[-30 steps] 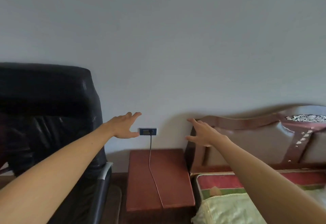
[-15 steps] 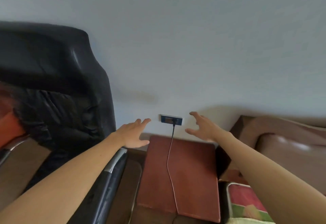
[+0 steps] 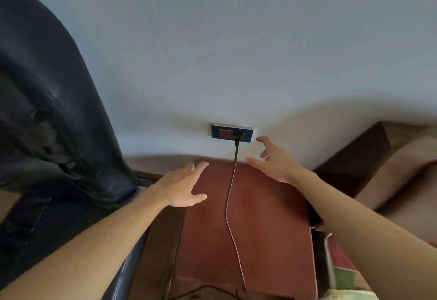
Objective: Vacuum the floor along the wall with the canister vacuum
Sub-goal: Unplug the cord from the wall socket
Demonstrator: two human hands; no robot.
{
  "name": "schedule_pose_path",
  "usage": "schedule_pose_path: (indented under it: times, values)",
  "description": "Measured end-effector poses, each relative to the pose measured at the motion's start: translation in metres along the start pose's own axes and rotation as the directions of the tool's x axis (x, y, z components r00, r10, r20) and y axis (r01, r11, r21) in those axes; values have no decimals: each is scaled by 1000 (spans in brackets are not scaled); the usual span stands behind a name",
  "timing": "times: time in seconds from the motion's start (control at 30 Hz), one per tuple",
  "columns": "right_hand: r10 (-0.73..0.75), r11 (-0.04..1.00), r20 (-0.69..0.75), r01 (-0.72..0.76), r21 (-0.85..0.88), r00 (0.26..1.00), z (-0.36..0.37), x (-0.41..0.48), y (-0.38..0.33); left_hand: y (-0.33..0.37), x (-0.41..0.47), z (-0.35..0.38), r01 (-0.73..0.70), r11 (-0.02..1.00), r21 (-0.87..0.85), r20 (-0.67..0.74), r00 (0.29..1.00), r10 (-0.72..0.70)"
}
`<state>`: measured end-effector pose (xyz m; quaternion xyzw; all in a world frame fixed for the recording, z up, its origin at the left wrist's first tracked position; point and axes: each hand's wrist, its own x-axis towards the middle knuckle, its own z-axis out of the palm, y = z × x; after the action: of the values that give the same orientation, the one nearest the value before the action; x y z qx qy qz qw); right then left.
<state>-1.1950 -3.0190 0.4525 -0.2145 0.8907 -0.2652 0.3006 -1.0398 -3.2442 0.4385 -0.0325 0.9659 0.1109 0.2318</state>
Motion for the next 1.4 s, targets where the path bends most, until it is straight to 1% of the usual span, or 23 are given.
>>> schedule_pose_path:
  times: [0.07,0.13,0.2,0.27,0.37,0.43,0.53,0.6,0.73,0.9,1.1,1.27,1.4]
  values:
    - [-2,999,-18,3,39,1000,11,12,2,-1,9,14,-11,1000,-12,5,1000,11]
    - [-11,996,-68,16,84,998,22,24,2,3,16,29,-33,998,-57,27,999,34]
    - [-23,992,-137,39,117,990,36,36,-2,10,21,46,-56,986,-160,45,997,64]
    - [-30,988,-223,63,144,974,49,45,-8,19,25,61,-71,955,-289,33,996,84]
    - [6,977,-380,77,201,925,67,55,-17,34,29,81,-102,908,-407,-34,995,97]
    - [34,970,-474,86,229,880,75,60,-22,44,29,93,-131,866,-483,-108,990,90]
    - [65,964,-566,96,249,822,82,66,-25,53,30,106,-176,820,-545,-235,971,53]
    - [77,962,-607,101,253,791,84,70,-24,55,30,113,-199,785,-586,-291,956,24]
    - [53,963,-663,138,232,746,88,73,-21,56,32,126,-190,679,-710,-294,955,-40]
    - [-15,964,-699,196,181,715,86,76,-18,61,32,133,-160,600,-784,-262,961,-86]
    - [-38,966,-697,204,157,716,89,74,-18,60,29,131,-136,553,-822,-229,968,-102]
    - [6,970,-685,164,182,729,88,71,-19,62,22,123,-110,519,-848,-190,976,-104]
    - [45,973,-679,123,197,733,87,71,-24,60,18,111,-97,495,-864,-154,985,-76]
